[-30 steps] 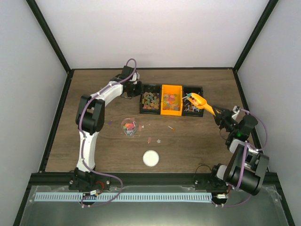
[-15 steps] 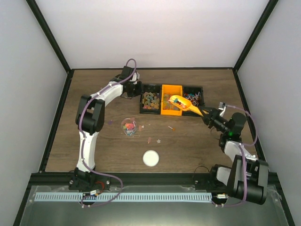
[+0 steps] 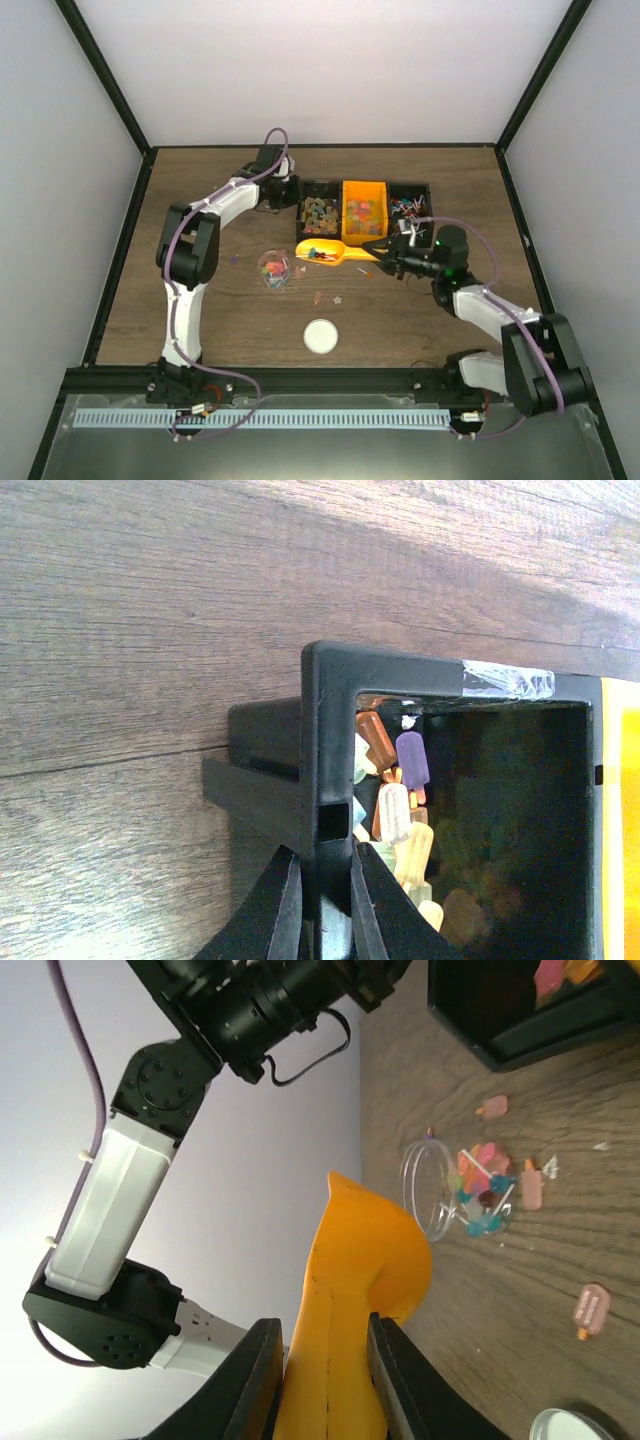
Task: Pack the candies
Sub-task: Place the fake candies in the packing bottle, then scoop the fake candies from the storage box.
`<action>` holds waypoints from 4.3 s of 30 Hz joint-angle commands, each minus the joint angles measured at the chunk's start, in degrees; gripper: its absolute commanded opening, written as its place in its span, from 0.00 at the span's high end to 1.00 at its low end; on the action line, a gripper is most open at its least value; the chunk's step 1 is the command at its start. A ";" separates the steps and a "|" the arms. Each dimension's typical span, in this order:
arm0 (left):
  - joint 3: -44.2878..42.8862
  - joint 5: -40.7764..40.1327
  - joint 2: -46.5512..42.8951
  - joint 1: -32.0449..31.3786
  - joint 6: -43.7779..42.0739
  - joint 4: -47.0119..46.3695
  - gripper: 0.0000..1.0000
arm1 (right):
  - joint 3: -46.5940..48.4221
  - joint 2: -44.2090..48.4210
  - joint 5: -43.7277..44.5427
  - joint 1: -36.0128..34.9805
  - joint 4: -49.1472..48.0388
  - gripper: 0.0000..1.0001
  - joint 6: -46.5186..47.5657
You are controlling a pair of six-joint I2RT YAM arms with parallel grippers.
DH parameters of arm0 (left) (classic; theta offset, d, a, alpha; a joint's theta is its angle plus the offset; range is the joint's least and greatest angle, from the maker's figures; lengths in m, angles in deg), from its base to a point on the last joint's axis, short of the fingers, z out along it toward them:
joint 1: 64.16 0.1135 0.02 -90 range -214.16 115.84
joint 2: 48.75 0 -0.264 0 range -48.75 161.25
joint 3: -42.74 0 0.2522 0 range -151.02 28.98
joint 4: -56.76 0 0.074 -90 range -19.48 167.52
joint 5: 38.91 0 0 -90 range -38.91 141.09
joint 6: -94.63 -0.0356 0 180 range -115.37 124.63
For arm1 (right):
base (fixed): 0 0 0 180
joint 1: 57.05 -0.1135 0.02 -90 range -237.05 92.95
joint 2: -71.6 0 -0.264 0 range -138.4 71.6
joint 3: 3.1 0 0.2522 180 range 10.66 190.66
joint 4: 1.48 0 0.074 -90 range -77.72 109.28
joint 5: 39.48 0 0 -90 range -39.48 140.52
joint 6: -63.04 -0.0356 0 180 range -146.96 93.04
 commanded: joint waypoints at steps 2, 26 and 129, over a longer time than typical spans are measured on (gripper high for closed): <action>3.25 1.21 -1.20 -0.34 0.95 1.53 0.91 | 9.83 -5.82 -0.03 -6.19 8.71 0.99 5.65; 3.83 1.15 -1.49 0.02 1.02 0.82 0.90 | 27.72 -16.33 6.99 -12.34 35.75 0.99 25.44; 5.53 3.42 -3.77 -0.60 2.99 1.25 0.88 | 44.23 -21.96 71.31 -9.48 85.32 0.99 68.36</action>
